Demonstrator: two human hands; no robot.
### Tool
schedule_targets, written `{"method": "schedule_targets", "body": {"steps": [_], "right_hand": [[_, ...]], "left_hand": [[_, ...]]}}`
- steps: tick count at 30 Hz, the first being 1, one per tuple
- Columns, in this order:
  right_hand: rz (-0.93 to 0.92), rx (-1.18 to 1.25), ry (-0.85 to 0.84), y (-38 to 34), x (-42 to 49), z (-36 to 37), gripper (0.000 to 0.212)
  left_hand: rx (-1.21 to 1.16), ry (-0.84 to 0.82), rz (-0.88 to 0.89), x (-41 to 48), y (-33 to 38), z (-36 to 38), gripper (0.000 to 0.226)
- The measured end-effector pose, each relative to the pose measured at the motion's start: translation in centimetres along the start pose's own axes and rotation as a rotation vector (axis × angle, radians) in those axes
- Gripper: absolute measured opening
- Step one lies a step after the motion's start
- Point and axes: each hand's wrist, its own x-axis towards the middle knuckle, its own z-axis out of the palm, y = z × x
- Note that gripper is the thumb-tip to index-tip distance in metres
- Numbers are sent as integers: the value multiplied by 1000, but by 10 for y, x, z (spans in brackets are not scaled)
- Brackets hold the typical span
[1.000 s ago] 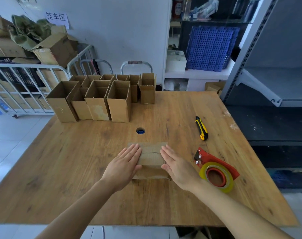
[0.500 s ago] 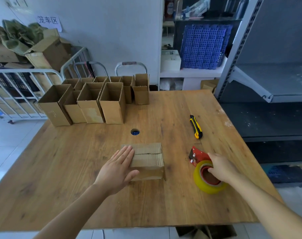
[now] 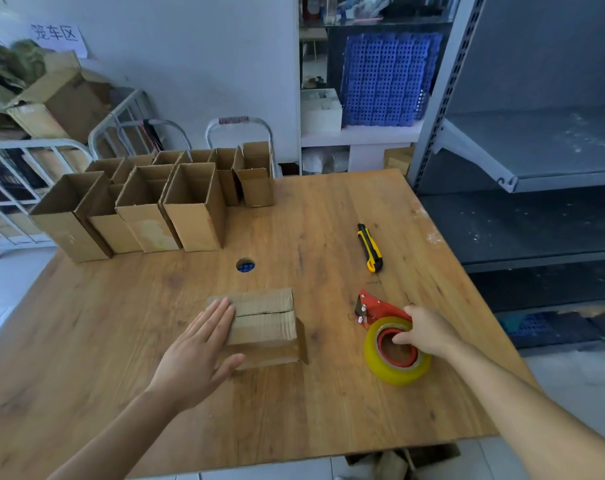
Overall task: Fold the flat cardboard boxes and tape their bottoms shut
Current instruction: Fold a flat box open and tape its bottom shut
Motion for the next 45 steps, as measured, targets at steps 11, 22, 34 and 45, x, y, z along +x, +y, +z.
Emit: {"method": "schedule_targets", "body": {"steps": [11, 22, 34, 45], "right_hand": [[-111, -232, 179, -22, -8, -11, 17], [-551, -77, 578, -143, -39, -77, 32], [-987, -307, 646, -205, -31, -37, 53], [-978, -318, 443, -190, -33, -11, 63]], "left_hand": [[0, -3, 7, 0, -1, 0, 77], [-6, -76, -27, 0, 2, -6, 76], [-117, -102, -4, 2, -3, -9, 98], [1, -185, -67, -12, -8, 15, 83]]}}
